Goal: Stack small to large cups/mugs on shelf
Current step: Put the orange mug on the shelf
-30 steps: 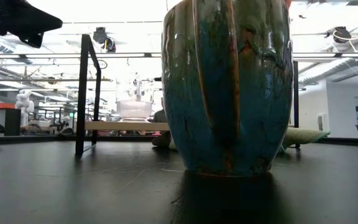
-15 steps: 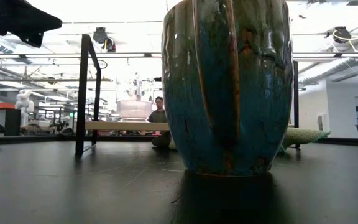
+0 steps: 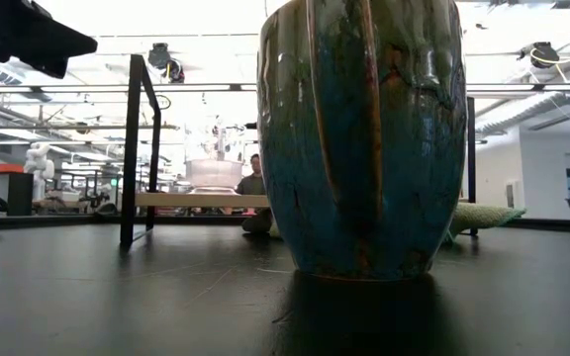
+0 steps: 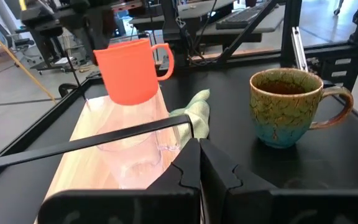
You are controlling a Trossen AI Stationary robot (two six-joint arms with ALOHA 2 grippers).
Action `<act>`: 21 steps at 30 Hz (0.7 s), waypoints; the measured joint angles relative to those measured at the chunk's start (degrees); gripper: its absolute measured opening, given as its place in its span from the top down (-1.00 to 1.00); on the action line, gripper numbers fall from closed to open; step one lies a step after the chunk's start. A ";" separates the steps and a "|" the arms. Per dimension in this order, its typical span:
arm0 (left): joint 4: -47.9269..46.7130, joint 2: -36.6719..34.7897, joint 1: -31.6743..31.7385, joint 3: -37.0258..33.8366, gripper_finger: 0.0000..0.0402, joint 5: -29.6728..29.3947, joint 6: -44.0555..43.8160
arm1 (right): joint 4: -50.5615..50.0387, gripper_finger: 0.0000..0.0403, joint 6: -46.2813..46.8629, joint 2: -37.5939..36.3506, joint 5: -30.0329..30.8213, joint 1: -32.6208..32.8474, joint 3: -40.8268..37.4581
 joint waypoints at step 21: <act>-0.53 0.00 0.00 0.02 0.99 0.24 0.33 | 0.83 0.98 3.22 6.78 3.29 -0.97 1.97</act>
